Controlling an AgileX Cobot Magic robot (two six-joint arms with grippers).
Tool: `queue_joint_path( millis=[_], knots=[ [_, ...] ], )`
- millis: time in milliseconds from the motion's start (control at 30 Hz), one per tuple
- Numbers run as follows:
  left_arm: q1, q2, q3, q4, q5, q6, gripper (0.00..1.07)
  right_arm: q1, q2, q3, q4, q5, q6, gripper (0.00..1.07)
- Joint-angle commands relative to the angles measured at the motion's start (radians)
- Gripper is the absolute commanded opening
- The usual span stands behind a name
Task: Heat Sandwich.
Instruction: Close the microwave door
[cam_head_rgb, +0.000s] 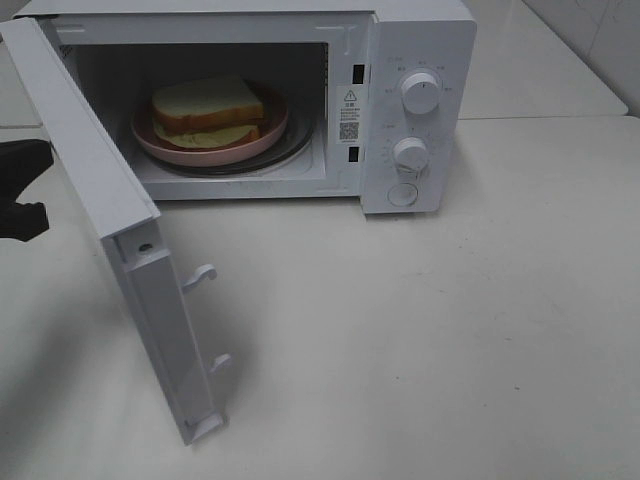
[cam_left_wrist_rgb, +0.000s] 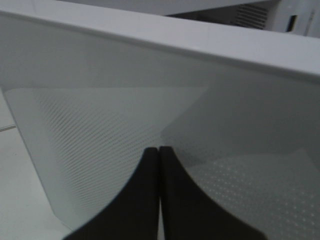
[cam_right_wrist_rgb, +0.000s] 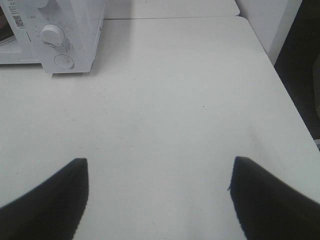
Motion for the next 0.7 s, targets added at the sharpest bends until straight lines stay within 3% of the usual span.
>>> queue_joint_path(
  millis=[33, 300, 500, 700],
  knots=[
    [-0.06, 0.005, -0.002, -0.027, -0.026, 0.015, 0.0, -0.005, -0.022, 0.003, -0.001, -0.017, -0.009, 0.76],
    [-0.21, 0.072, -0.011, -0.197, -0.051, 0.083, 0.0, -0.005, -0.022, 0.003, -0.001, -0.017, -0.009, 0.76],
    [-0.338, 0.112, -0.094, -0.344, 0.0, 0.135, 0.0, -0.005, -0.022, 0.003, -0.001, -0.017, -0.009, 0.76],
    [-0.411, 0.15, -0.17, -0.427, 0.046, 0.171, 0.0, -0.005, -0.022, 0.003, -0.001, -0.017, -0.009, 0.76]
  ],
)
